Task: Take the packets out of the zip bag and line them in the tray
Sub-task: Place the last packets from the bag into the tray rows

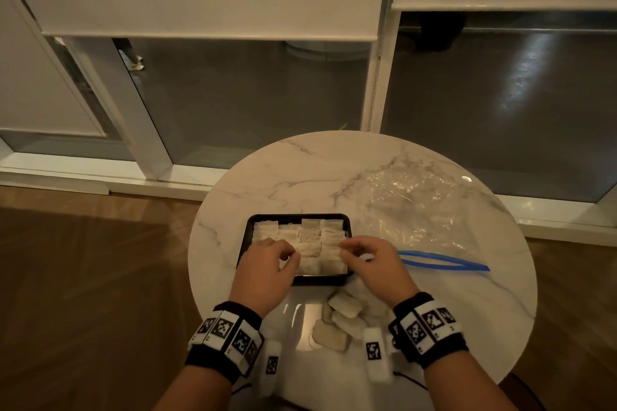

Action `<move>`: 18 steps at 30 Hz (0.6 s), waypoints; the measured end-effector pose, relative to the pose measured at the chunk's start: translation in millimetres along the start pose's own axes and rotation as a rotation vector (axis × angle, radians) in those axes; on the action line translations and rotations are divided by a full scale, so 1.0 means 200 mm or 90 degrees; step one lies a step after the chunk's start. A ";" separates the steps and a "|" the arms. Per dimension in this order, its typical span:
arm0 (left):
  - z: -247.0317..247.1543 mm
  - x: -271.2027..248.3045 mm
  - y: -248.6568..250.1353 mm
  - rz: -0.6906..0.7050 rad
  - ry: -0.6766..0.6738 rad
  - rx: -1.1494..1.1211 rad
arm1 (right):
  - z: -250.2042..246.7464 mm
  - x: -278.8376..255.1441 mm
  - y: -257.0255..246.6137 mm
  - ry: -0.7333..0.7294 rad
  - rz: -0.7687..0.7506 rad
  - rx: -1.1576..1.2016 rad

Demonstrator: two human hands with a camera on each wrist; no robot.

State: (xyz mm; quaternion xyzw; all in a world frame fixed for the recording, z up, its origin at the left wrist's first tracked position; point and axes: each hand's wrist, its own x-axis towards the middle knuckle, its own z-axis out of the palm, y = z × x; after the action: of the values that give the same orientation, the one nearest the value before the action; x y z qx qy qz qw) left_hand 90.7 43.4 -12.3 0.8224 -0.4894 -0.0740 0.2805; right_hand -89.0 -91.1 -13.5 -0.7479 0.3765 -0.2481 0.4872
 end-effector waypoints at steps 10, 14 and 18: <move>0.06 -0.05 0.18 0.019 -0.234 0.011 | -0.13 0.01 0.19 -0.077 0.196 -0.183; 0.15 -0.07 0.26 0.083 -0.284 0.079 | -0.14 -0.03 0.19 -0.157 0.234 -0.273; 0.24 -0.07 0.33 0.131 -0.308 0.164 | -0.14 -0.04 0.21 -0.150 0.236 -0.336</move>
State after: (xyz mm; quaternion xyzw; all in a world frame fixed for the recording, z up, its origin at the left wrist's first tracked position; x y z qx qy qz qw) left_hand 13.9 12.8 -18.1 0.7557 -0.6284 -0.1762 0.0547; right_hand -126.7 -110.2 -40.6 -0.7904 0.4984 0.0390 0.3541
